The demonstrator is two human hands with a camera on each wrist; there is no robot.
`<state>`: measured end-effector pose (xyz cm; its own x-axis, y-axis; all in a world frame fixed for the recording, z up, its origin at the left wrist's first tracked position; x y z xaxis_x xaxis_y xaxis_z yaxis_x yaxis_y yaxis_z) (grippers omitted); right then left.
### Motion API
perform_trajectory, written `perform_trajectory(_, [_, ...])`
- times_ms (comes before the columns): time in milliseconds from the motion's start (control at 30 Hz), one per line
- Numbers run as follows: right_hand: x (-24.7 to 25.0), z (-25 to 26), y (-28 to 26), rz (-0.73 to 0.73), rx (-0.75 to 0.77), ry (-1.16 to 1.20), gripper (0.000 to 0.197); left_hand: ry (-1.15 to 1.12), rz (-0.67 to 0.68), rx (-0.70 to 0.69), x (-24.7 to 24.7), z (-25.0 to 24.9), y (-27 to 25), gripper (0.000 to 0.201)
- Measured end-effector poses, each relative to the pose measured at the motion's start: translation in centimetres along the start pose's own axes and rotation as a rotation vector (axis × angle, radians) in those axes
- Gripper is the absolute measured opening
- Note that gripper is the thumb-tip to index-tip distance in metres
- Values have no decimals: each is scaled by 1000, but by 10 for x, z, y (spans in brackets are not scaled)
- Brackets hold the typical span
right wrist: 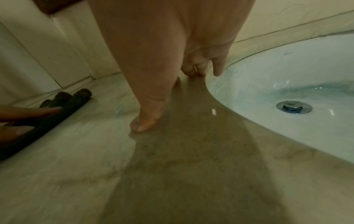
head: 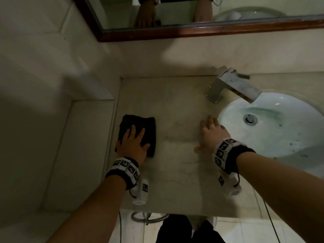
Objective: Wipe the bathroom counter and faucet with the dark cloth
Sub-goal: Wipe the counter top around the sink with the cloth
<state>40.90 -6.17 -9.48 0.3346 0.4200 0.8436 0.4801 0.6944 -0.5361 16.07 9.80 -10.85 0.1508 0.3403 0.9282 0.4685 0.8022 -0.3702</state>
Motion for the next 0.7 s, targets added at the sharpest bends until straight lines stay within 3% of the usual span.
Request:
perform_trajectory(267, [-3,-2,3,-5,11,13,118,62,62,-13,28,-14,88,68])
perform_trajectory(467, [-5,-4,4,-24,2,42,118,98,60,-81,56,-55,152,68])
perform_trajectory(700, [-5,-4,4,-44,2,48,119,112,31,-155,55,-90,155,64])
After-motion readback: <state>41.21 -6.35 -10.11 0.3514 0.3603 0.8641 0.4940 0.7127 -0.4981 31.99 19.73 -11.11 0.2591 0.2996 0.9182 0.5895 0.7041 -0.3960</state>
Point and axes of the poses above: each hand's wrist, its own y-axis towards the middle knuckle, its own x-axis out of the back of the hand, z = x × y, the point moved 8 cm from there along y, towards the middle knuckle, and after that the axes turned 5 degrees about -z, right-handed, at the moved point
